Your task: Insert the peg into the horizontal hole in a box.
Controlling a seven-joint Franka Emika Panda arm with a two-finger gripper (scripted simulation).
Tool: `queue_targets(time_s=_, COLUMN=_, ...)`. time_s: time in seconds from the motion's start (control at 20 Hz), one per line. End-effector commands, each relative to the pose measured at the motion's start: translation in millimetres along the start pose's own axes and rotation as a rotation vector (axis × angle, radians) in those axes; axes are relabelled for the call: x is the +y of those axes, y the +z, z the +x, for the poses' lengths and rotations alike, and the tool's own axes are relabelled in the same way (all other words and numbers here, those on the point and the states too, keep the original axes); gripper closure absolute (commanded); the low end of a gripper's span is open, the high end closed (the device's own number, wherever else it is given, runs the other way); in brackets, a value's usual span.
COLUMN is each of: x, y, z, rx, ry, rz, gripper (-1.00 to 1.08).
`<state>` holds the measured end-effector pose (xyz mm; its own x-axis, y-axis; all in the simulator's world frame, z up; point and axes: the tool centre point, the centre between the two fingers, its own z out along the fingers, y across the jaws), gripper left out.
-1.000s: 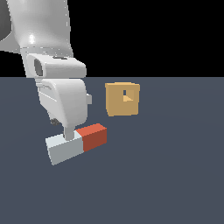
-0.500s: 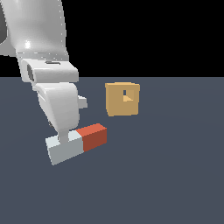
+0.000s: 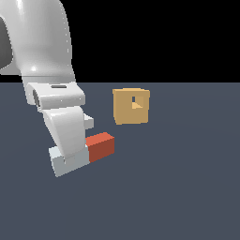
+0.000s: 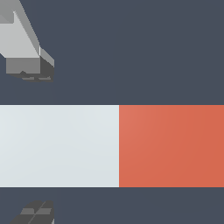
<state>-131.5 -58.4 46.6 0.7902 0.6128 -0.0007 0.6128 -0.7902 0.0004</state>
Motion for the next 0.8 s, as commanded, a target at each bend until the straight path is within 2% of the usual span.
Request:
queue_targets(time_s=0.0, x=-0.4, y=10.6, z=-0.1, rx=0.000, ry=0.001, rz=0.000, gripper=-0.92)
queue_targets(time_s=0.35, x=-0.8, y=22.7, z=0.3, rx=0.001, ry=0.002, rz=0.001, gripper=-0.92)
queue_targets(time_s=0.4, x=-0.8, y=22.7, z=0.3, rx=0.001, ry=0.002, rz=0.001, gripper=1.08)
queue_targets(time_s=0.75, x=-0.8, y=22.7, z=0.3, rx=0.001, ry=0.002, rz=0.001, gripper=1.08)
